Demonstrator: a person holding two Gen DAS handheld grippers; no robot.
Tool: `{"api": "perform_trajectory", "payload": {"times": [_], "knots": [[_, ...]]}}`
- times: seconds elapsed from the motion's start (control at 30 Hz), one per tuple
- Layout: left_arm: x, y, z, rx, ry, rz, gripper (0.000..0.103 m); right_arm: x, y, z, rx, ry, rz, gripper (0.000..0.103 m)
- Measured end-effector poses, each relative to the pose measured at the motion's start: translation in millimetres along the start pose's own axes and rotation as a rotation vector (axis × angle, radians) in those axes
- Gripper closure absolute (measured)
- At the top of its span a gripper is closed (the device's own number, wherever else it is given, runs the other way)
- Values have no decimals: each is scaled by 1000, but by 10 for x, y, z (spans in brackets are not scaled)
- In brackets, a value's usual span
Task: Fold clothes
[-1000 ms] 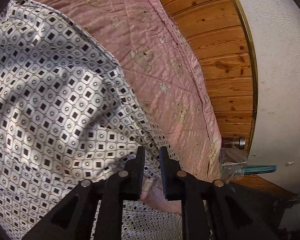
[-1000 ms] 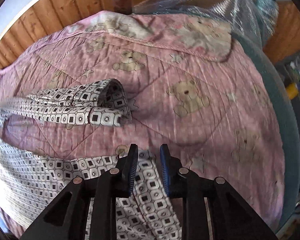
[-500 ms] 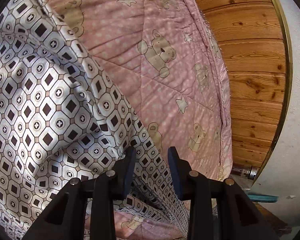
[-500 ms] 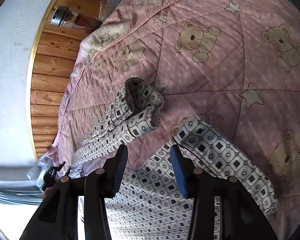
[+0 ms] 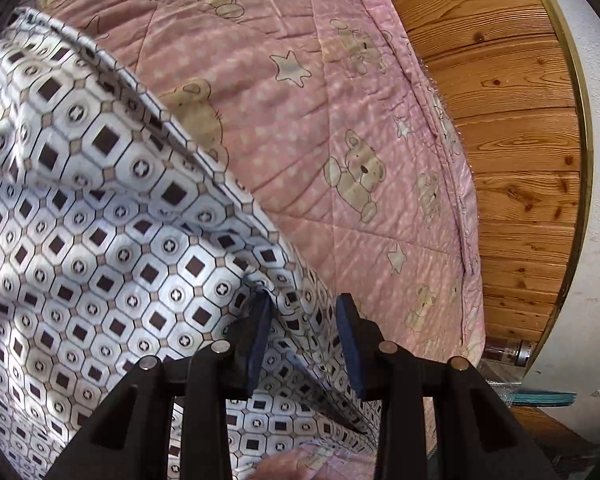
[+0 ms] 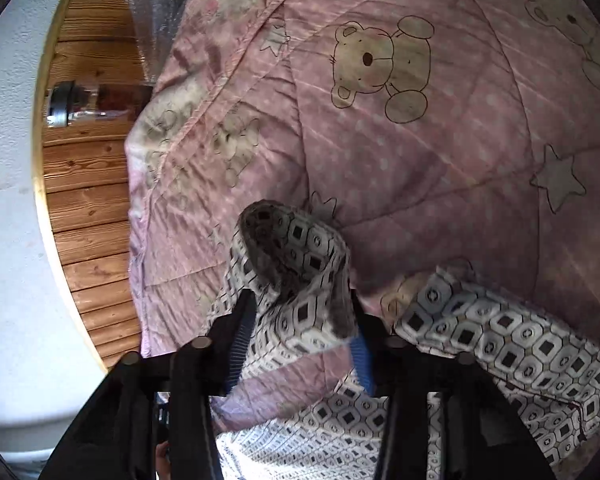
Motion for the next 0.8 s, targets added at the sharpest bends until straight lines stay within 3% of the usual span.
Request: {"api": "perform_trajectory", "payload": {"times": [0.03,0.07,0.13,0.27,0.33,0.37,0.4,0.47,0.53,0.63,0.8], "knots": [[19,33,14,8,0,-3,68,41,28,-35,-17,-27,3,90],[-16,53,36,37,9,19,83,35,45,-147,-57,-27,11,94],[-144,81,80,92,4,60,98,-123,31,-472,-154,22,47,95],[-783,-143,71,148,-156,94,102,-682,-192,-820,-379,31,117,95],[-1170,-441,-18,190,-238,78,102,-769,-259,-588,-458,-78,121,90],[-1279,-633,-135,208,-242,49,102,-751,-242,-342,-458,-172,124,77],[-1256,-805,-295,218,-241,16,102,-695,-209,-32,-414,-278,111,70],[-1128,-1090,-683,189,-219,-33,101,-680,-206,464,-278,-341,78,71],[-1021,-1288,-1023,149,-200,-53,101,-806,-270,590,-195,-254,118,66],[-962,-1463,-1307,130,-178,-48,101,-788,-393,544,-179,-172,84,59],[-1025,-1476,-1266,166,-211,-11,101,-658,-404,478,-166,-121,69,58]]}}
Point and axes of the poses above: each gripper's, at about its wrist camera, not at the fingertips, and x roughly the way its jaws point, z to its right, y to its top, the point moved 6 cm from there along x, roughly the way its jaws point, and after that the axes turned 10 degrees about y, right-handed, at the moved point
